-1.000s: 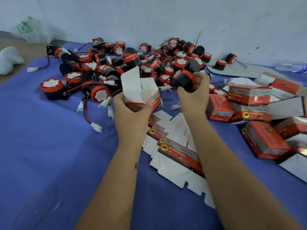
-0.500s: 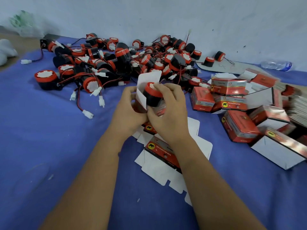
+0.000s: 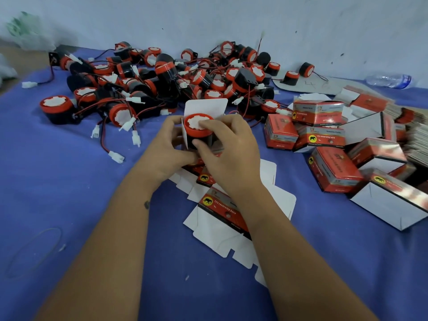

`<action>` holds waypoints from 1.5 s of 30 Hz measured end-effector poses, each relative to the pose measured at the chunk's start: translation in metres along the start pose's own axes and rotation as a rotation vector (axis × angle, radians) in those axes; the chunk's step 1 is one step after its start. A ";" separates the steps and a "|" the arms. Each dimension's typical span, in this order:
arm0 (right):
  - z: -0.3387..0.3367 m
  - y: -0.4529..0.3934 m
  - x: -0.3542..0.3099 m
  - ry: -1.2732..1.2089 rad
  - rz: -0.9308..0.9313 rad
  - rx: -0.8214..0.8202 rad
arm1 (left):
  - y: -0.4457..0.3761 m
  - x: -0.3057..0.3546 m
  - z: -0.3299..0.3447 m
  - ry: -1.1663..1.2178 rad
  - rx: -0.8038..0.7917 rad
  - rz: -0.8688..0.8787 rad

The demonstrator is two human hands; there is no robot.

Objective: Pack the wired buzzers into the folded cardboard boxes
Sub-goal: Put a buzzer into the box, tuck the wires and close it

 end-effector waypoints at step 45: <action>-0.013 -0.001 0.023 0.111 0.062 0.145 | -0.001 0.002 0.007 0.057 0.209 -0.085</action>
Point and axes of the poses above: each hand's wrist, its own y-axis away from the middle knuckle, its own z-axis out of the palm, x = y × z, the point moved 7 cm from there along -y, towards the middle knuckle, and after that the axes turned 7 degrees about -z, right-handed, at the moved point
